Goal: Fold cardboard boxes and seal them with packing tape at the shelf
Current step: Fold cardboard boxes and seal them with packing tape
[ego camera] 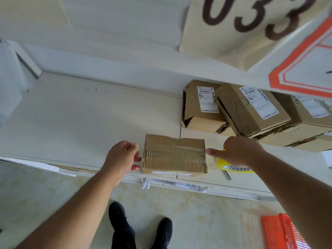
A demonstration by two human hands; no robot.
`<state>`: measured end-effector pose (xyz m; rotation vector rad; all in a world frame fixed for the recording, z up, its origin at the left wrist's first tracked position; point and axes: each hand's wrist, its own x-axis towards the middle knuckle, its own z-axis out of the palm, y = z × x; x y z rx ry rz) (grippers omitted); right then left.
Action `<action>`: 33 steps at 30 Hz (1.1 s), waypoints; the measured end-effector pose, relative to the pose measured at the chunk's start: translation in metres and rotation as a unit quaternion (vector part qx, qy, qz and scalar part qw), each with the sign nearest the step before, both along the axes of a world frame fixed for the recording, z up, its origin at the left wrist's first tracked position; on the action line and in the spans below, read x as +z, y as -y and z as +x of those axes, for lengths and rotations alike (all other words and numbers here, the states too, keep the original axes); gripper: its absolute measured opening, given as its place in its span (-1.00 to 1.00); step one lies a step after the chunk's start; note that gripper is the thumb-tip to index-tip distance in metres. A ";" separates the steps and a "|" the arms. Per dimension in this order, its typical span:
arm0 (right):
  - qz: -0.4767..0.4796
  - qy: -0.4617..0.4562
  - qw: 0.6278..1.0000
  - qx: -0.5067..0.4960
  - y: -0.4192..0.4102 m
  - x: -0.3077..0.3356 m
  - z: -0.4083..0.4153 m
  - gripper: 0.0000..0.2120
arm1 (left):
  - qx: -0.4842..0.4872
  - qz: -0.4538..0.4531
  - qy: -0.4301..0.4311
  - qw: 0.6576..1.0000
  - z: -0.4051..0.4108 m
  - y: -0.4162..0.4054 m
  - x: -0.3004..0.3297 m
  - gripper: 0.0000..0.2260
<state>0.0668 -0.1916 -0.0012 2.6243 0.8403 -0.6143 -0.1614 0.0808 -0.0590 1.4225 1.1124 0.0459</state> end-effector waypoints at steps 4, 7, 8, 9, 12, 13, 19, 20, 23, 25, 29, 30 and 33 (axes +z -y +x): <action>0.006 -0.004 1.000 -0.020 0.001 -0.007 -0.002 -0.09 | -0.012 -0.027 -0.022 0.999 0.001 0.002 -0.007 -0.77; 0.008 0.001 1.000 -0.022 0.000 -0.008 -0.003 -0.09 | -0.030 -0.025 -0.032 0.999 0.004 0.007 -0.007 -0.75; 0.006 0.003 1.000 -0.021 0.000 -0.009 -0.003 -0.08 | -0.037 -0.019 -0.037 0.998 0.006 0.009 -0.008 -0.74; 0.006 0.005 1.000 -0.021 -0.001 -0.010 -0.003 -0.09 | -0.042 -0.012 -0.041 0.998 0.007 0.011 -0.010 -0.72; 0.004 0.009 1.000 -0.020 0.000 -0.012 -0.002 -0.10 | -0.041 0.011 -0.045 0.998 0.011 0.020 -0.014 -0.67; 0.003 0.009 1.000 -0.020 0.000 -0.013 -0.002 -0.09 | -0.033 0.021 -0.041 0.998 0.012 0.023 -0.016 -0.67; 0.010 0.000 1.000 -0.024 0.002 -0.012 -0.003 -0.10 | 0.003 0.217 -0.034 0.976 0.000 0.030 -0.024 -0.71; 0.009 -0.001 1.000 -0.024 0.002 -0.011 -0.004 -0.10 | 0.012 0.294 0.003 0.956 -0.002 0.031 -0.018 -0.72; 0.013 -0.001 1.000 -0.026 0.001 -0.013 -0.002 -0.10 | -0.116 0.446 0.146 0.875 0.011 0.049 0.010 -0.52; 0.020 -0.008 0.999 -0.029 0.003 -0.015 -0.002 -0.10 | -0.361 0.455 0.089 0.809 0.029 0.067 0.018 -0.11; 0.028 -0.026 0.998 -0.048 0.004 -0.018 0.000 -0.09 | -0.523 0.510 -0.044 0.681 0.049 0.073 -0.003 0.09; 0.030 -0.032 0.998 -0.055 0.004 -0.018 0.001 -0.07 | -0.523 0.518 -0.049 0.675 0.051 0.072 -0.008 0.07; 0.041 -0.066 0.994 -0.080 0.003 -0.018 0.002 -0.03 | -0.521 0.520 -0.045 0.675 0.050 0.071 -0.011 0.06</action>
